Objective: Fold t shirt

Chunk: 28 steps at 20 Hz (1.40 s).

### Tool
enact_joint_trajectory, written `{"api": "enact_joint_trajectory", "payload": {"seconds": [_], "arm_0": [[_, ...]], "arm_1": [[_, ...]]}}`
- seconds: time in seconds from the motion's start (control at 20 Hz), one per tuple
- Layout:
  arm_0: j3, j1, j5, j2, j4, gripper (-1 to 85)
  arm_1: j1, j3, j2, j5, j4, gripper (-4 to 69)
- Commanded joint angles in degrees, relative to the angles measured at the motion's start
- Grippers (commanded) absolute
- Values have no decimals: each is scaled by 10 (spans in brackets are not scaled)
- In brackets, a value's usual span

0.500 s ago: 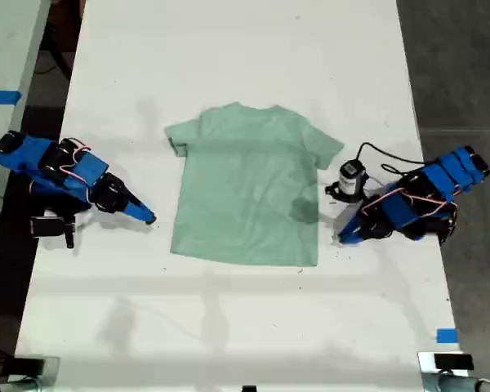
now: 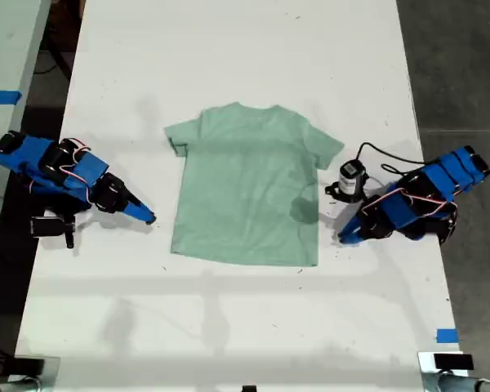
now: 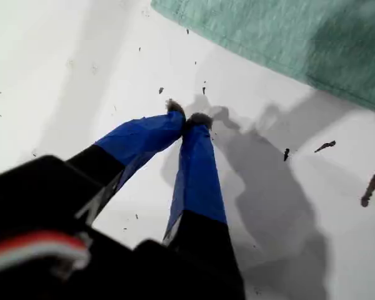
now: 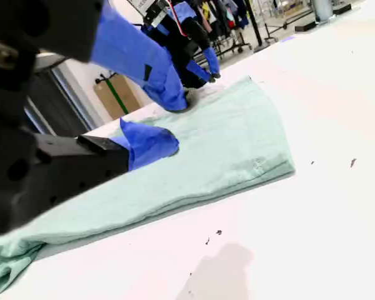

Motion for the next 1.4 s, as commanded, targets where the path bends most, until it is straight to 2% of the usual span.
{"api": "enact_joint_trajectory", "payload": {"seconds": [0.0,0.1,0.15,0.2,0.3,0.35,0.45,0.5,0.55,0.6,0.7,0.8,0.85,0.95,1.0,1.1,1.2,1.35], "arm_0": [[25,-4,4,6,-11,66],[25,-4,4,6,-11,66],[25,-4,4,6,-11,66],[25,-4,4,6,-11,66],[25,-4,4,6,-11,66],[25,-4,4,6,-11,66],[25,-4,4,6,-11,66],[25,-4,4,6,-11,66],[25,-4,4,6,-11,66],[25,-4,4,6,-11,66],[25,-4,4,6,-11,66],[25,-4,4,6,-11,66],[25,-4,4,6,-11,66],[25,-4,4,6,-11,66],[25,-4,4,6,-11,66],[25,-4,4,6,-11,66],[25,-4,4,6,-11,66],[25,-4,4,6,-11,66]], "arm_1": [[-3,29,7,-8,-4,23],[-3,29,7,-22,-4,20],[3,33,7,-62,-11,19],[11,34,7,-72,-14,18],[25,36,7,-59,-18,17],[48,38,7,47,-39,16],[94,35,8,505,-28,35],[103,33,8,643,-43,27],[110,33,8,702,-65,4],[113,35,8,776,-57,4],[152,34,8,802,-57,5],[230,-11,7,638,-120,12],[271,-68,0,585,-76,42],[396,-220,-62,481,63,161],[455,-288,-107,429,114,189],[570,-377,-215,338,158,245],[653,-403,-345,282,122,266],[745,-403,-500,244,13,268]]}}
